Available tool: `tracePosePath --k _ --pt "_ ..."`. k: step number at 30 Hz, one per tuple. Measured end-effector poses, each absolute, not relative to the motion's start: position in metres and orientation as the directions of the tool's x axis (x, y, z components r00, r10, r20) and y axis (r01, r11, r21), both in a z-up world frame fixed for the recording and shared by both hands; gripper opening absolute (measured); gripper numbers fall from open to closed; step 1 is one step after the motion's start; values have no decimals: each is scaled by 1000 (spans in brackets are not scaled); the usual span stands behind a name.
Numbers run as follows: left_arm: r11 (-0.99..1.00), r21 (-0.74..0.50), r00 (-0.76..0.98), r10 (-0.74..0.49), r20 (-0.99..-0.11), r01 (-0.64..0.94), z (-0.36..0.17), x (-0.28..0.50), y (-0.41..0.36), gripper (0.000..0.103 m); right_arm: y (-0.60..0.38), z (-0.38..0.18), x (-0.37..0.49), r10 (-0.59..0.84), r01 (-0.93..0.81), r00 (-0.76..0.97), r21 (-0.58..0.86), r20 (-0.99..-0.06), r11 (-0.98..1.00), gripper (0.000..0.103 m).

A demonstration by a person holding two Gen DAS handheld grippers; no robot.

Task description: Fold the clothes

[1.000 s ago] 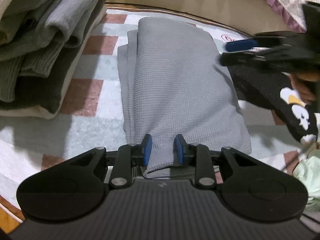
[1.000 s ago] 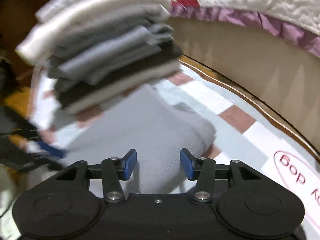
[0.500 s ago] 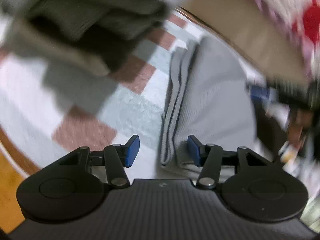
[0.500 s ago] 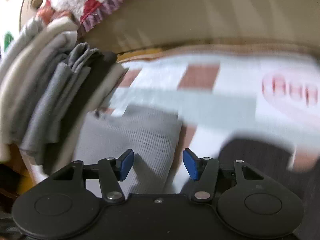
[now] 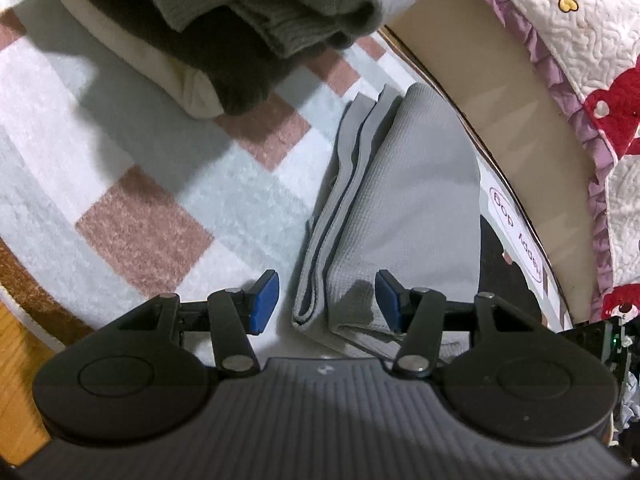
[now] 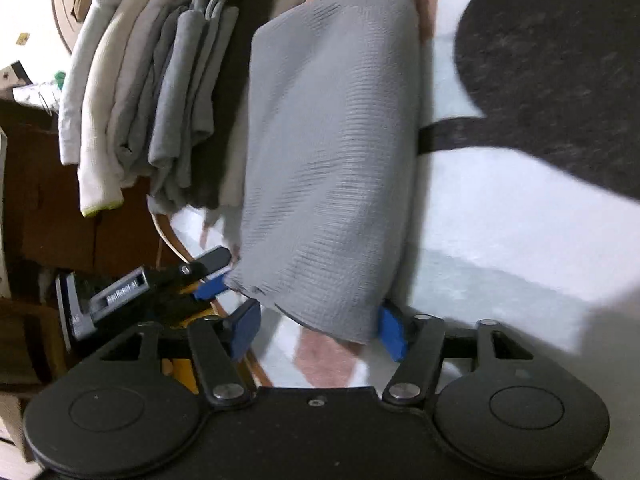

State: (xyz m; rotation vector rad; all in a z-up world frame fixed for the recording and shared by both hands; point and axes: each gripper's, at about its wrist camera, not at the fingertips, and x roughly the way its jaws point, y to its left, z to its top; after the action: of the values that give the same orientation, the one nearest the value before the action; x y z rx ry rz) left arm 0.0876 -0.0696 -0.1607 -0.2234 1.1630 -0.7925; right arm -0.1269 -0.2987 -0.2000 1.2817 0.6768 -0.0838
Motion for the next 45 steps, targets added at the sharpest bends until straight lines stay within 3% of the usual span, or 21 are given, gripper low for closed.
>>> tracePosePath --k 2,4,5,8,13,16,17,23,42,45 --pt "713 -513 225 -664 -713 478 -147 81 -68 53 -299 -202 -119 318 436 803 860 -504 265 73" --pt "698 -557 222 -692 -687 450 -144 73 -66 56 -298 -199 -116 316 448 804 862 -504 236 54" --pt "689 -585 217 -707 -674 429 -144 69 -64 58 -300 -195 -116 311 442 813 869 -493 223 34" --pt "657 -682 200 -751 -629 321 -149 57 -58 58 -304 -182 -117 294 408 849 898 -440 167 28" --pt "515 -850 178 -831 -527 -109 -194 40 -43 59 -306 -161 -111 273 391 871 913 -409 117 27" --pt "441 -874 191 -858 -477 -202 -203 33 -48 60 -308 -152 -105 260 382 884 921 -390 80 26" --pt "414 -883 206 -865 -457 -219 -203 32 -49 64 -309 -149 -102 255 385 884 920 -391 76 26" --pt "309 -911 298 -873 -386 -273 -203 29 -51 81 -319 -139 -100 245 378 899 926 -364 -9 26" --pt "87 -938 515 -817 -261 -337 -209 20 -67 93 -324 -121 -93 257 363 901 932 -351 -2 26" --pt "84 -960 543 -810 -222 -268 -205 26 -68 95 -323 -124 -97 264 364 900 931 -347 -17 26"
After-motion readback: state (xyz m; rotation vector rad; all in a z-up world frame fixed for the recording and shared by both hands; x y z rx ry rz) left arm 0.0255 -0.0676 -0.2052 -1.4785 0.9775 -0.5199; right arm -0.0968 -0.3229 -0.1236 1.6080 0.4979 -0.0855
